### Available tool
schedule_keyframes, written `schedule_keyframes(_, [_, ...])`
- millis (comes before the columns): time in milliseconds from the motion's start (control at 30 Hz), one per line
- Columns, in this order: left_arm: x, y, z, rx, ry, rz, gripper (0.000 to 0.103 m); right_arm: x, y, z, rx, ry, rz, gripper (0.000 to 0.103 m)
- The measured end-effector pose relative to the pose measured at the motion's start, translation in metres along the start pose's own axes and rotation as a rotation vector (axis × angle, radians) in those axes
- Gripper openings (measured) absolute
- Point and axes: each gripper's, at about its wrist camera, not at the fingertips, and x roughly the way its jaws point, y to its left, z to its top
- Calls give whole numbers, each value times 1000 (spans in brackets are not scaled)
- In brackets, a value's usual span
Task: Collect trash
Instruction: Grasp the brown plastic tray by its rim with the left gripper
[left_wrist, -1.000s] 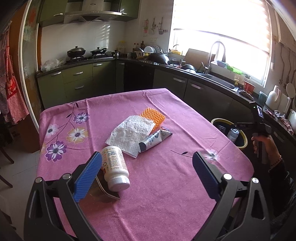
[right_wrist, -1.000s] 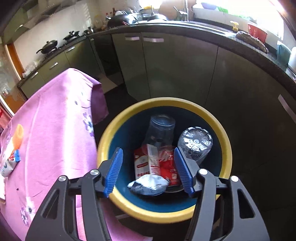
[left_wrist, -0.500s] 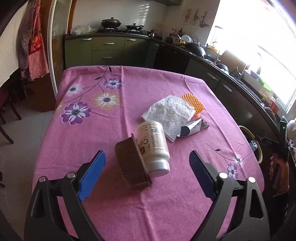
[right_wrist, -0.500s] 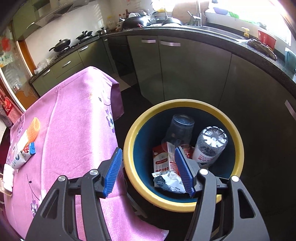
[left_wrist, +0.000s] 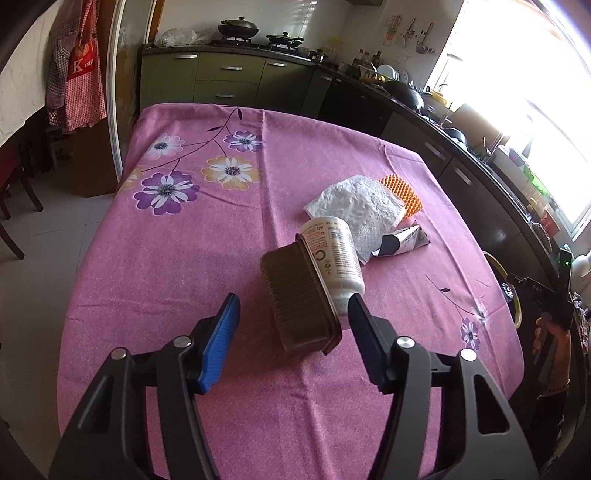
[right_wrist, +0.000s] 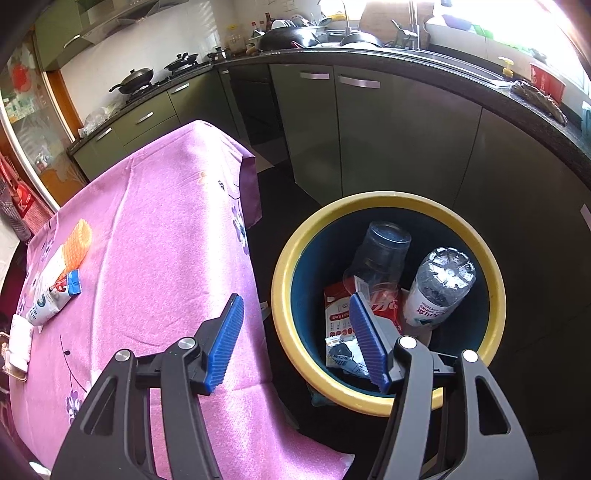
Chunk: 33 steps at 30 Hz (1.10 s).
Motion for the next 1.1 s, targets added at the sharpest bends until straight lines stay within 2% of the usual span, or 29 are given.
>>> schedule_keyframes(133, [3, -1, -2, 15, 7, -2, 39, -2, 1, 0, -4, -1, 3, 59])
schedule_keyframes(367, [0, -6, -2, 56, -5, 18, 26, -4, 1, 0, -5, -5, 7, 59])
schedule_keyframes(700, [-20, -9, 1, 106, -40, 63, 26, -7, 1, -1, -5, -9, 15, 59])
schedule_keyframes(1100, [-30, -52, 19, 226, -95, 2, 26, -21, -1, -5, -11, -31, 15, 59])
